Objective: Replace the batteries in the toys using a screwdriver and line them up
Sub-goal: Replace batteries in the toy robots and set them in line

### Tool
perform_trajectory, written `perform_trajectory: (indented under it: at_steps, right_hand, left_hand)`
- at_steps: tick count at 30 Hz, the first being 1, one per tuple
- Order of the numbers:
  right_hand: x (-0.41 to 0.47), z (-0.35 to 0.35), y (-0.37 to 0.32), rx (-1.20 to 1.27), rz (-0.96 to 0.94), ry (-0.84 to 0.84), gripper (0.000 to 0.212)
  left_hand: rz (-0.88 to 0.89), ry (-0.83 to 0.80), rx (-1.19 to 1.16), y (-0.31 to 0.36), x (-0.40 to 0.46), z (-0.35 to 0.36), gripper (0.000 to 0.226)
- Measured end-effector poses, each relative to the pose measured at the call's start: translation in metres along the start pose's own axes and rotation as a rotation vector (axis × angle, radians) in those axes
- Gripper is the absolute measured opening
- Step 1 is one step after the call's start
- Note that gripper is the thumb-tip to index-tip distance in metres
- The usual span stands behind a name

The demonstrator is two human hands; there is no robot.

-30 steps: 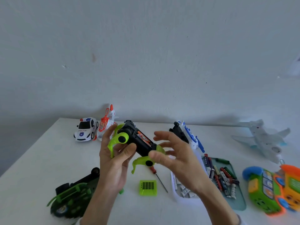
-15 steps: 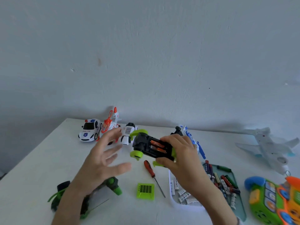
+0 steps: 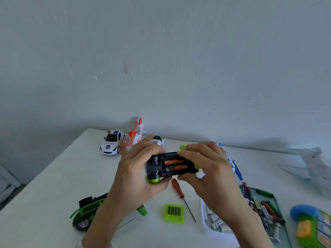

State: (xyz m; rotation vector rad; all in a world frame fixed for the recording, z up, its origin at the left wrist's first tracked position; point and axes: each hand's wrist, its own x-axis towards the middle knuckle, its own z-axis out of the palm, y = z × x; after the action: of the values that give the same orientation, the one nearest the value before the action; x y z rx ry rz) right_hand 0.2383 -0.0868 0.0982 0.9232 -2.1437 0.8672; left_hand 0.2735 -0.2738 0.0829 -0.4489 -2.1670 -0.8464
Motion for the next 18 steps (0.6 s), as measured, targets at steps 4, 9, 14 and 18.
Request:
perform_trajectory:
  at_steps: [4,9,14,18]
  right_hand:
    - [0.008,-0.01,-0.01,0.046,0.075,-0.016,0.042]
    - [0.021,-0.01,-0.024,0.21,0.264,-0.009,0.033]
    - [0.032,0.007,-0.034,0.064,0.267,0.07,0.03]
    - [0.037,0.014,-0.042,0.011,0.237,0.074,0.028]
  left_hand:
    - [0.056,0.062,-0.056,0.004,0.009,-0.003,0.042]
    - [0.055,0.181,-0.005,0.002,0.009,0.007,0.031]
    - [-0.028,0.211,-0.063,-0.003,0.008,0.009,0.033]
    - [-0.053,0.251,-0.086,-0.002,0.006,0.005,0.034]
